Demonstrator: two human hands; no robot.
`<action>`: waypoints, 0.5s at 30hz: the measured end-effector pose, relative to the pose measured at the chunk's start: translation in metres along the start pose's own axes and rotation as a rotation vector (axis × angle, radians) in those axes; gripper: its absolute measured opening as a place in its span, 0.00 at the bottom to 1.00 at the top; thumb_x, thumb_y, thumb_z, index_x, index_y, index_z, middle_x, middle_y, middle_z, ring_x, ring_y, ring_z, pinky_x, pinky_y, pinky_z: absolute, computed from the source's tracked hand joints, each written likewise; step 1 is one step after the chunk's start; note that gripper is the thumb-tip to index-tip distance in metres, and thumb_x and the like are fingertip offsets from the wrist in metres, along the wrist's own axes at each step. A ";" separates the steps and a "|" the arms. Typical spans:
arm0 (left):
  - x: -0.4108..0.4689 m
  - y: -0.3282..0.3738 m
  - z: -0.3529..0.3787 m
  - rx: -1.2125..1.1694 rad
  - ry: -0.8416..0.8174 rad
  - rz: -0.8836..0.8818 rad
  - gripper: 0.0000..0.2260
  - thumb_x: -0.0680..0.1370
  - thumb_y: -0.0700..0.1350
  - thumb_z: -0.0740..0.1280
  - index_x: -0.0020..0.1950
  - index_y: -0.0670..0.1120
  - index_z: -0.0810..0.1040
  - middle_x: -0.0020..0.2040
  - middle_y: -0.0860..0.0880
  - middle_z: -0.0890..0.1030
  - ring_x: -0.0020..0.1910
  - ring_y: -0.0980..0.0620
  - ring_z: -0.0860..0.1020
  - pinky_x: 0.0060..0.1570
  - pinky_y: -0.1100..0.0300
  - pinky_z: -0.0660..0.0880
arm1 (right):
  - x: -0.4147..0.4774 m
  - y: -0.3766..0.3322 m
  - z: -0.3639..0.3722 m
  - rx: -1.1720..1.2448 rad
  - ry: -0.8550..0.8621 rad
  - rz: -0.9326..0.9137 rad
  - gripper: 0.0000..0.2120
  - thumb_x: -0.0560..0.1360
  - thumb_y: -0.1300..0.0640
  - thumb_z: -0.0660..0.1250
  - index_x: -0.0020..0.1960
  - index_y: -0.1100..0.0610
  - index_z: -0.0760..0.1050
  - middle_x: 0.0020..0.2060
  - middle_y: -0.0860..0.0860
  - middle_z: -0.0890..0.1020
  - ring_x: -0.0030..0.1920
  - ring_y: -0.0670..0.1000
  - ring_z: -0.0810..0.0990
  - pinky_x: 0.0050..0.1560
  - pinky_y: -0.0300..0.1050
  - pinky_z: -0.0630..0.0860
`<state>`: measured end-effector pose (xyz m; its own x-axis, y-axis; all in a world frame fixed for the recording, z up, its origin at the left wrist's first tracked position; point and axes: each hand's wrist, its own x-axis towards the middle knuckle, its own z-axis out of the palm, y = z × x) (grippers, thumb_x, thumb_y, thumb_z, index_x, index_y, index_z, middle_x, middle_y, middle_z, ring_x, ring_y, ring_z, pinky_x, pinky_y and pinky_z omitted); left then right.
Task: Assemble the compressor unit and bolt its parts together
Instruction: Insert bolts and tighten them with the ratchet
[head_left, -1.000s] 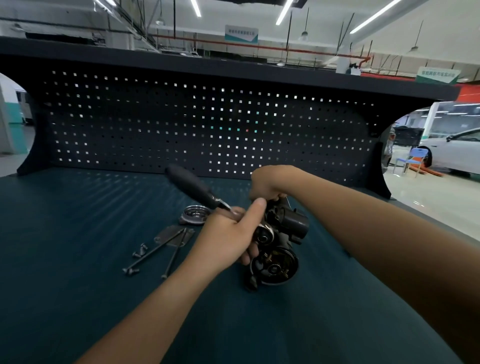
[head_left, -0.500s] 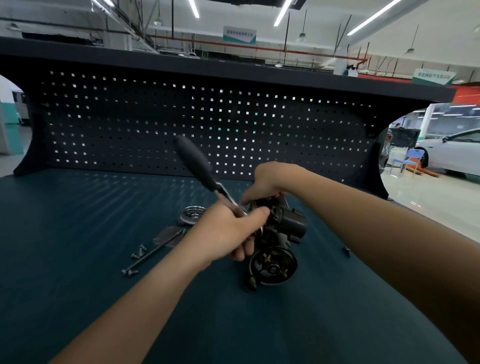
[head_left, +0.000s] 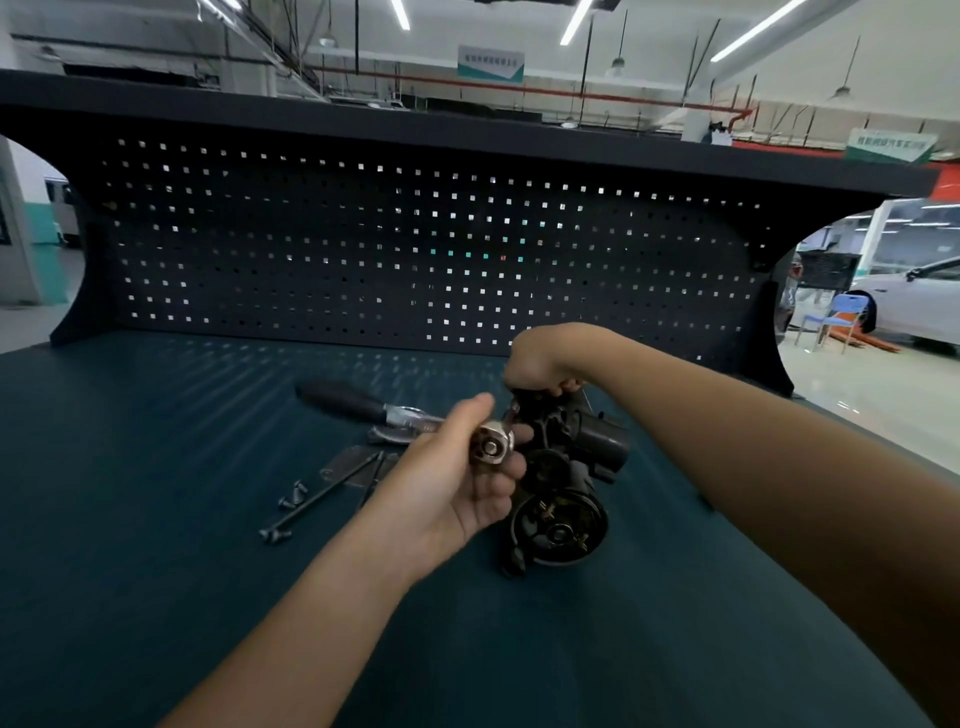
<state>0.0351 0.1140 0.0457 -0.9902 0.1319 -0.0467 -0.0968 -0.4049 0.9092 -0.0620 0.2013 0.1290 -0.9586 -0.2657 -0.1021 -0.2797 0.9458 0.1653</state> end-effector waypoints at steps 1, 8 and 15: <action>-0.001 -0.001 0.000 -0.174 -0.045 -0.072 0.18 0.78 0.53 0.60 0.42 0.40 0.79 0.24 0.50 0.74 0.18 0.59 0.69 0.18 0.68 0.68 | 0.000 0.000 0.000 0.012 0.006 0.001 0.19 0.78 0.59 0.54 0.29 0.61 0.67 0.25 0.55 0.70 0.25 0.52 0.67 0.26 0.40 0.63; 0.002 0.003 0.003 0.901 0.079 0.291 0.23 0.72 0.60 0.59 0.31 0.42 0.77 0.21 0.51 0.73 0.19 0.57 0.69 0.23 0.64 0.67 | 0.003 0.005 0.007 0.024 0.105 0.029 0.16 0.76 0.52 0.58 0.32 0.57 0.68 0.29 0.51 0.73 0.31 0.51 0.72 0.39 0.43 0.69; 0.003 -0.003 0.003 1.308 0.231 0.550 0.22 0.69 0.64 0.59 0.25 0.47 0.66 0.21 0.53 0.69 0.21 0.57 0.67 0.24 0.62 0.63 | 0.006 0.008 0.012 -0.055 0.126 -0.013 0.14 0.77 0.58 0.57 0.33 0.59 0.65 0.32 0.49 0.69 0.32 0.48 0.67 0.45 0.46 0.66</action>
<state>0.0327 0.1185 0.0441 -0.8769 0.0359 0.4793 0.3311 0.7679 0.5483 -0.0692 0.2090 0.1182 -0.9528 -0.3030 0.0193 -0.2917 0.9313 0.2183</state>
